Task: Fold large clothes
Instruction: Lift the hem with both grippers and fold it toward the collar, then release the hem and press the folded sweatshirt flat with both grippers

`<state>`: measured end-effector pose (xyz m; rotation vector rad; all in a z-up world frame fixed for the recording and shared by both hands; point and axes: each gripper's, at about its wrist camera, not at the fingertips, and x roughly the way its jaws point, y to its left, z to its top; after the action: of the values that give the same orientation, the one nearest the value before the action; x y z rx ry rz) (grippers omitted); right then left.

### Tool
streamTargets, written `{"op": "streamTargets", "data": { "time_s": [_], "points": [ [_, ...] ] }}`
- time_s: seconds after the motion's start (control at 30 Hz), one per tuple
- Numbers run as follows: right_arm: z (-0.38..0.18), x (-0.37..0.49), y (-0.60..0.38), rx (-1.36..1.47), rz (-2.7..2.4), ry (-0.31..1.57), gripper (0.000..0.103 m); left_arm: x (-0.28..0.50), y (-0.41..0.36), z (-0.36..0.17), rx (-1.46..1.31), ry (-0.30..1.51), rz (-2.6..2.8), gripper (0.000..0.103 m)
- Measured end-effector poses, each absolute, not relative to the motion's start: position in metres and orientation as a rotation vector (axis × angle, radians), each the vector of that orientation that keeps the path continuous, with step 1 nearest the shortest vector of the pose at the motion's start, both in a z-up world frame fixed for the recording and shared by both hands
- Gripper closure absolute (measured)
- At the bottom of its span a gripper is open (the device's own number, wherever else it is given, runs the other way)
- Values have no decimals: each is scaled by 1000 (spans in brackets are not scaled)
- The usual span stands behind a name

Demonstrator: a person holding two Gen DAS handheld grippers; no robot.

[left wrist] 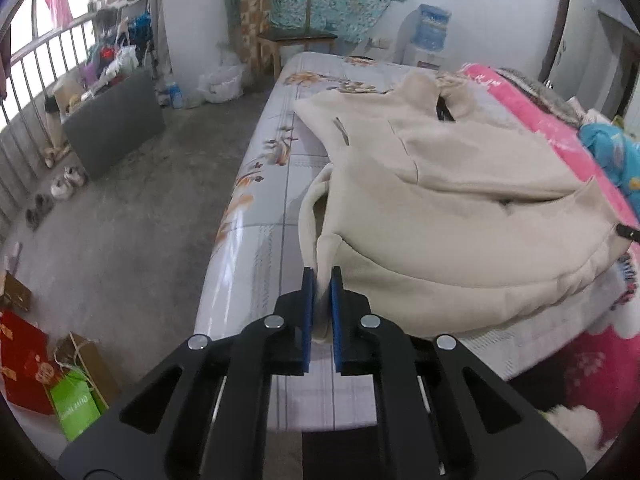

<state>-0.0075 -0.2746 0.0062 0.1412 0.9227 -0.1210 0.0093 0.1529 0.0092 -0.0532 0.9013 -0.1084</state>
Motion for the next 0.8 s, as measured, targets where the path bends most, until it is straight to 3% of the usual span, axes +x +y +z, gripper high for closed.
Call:
{"op": "streamTargets", "data": {
  "time_s": [0.13, 0.3, 0.5, 0.57, 0.63, 0.8],
  "points": [
    [-11, -17, -280, 171, -110, 1001, 90, 5, 164, -12, -71, 996, -118, 94],
    [-16, -27, -298, 230, -165, 1007, 73, 5, 178, -22, -99, 981, -92, 74],
    [19, -41, -280, 160, -157, 885, 58, -2, 176, 13, -43, 827, -42, 74],
    [17, -33, -259, 142, -71, 889, 47, 4, 165, 16, -101, 834, -132, 71],
    [9, -25, -238, 114, -13, 902, 45, 12, 147, 11, -164, 871, -244, 59],
    [-24, 11, -183, 31, 90, 975, 45, 38, 84, -25, -253, 1002, -443, 56]
  ]
}}
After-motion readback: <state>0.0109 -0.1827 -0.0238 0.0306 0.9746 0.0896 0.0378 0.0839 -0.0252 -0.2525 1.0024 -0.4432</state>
